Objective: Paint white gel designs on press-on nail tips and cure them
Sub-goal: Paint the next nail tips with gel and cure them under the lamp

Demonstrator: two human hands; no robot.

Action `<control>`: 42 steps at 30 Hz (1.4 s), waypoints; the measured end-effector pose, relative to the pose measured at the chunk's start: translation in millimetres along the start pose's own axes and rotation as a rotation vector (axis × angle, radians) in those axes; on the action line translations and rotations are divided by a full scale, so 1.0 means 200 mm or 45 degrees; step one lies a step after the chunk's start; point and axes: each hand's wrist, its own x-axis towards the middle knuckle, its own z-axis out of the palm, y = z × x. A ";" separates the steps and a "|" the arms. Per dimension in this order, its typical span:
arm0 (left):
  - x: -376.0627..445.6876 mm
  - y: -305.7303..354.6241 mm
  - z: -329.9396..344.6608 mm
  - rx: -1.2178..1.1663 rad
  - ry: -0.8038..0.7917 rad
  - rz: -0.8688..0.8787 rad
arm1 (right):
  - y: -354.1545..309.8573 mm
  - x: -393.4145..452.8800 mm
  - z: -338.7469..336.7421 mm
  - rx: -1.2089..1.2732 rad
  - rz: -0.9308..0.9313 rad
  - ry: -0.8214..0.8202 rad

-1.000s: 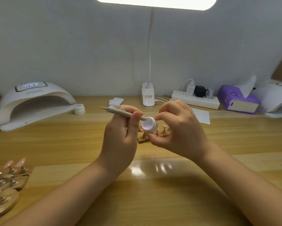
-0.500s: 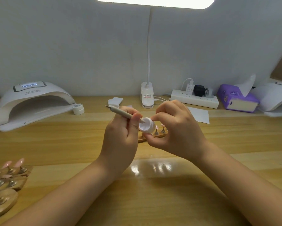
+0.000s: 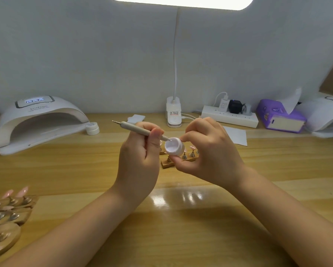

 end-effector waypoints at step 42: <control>0.05 -0.08 0.00 -0.725 0.139 -0.732 | -0.01 0.01 -0.01 0.068 0.049 0.098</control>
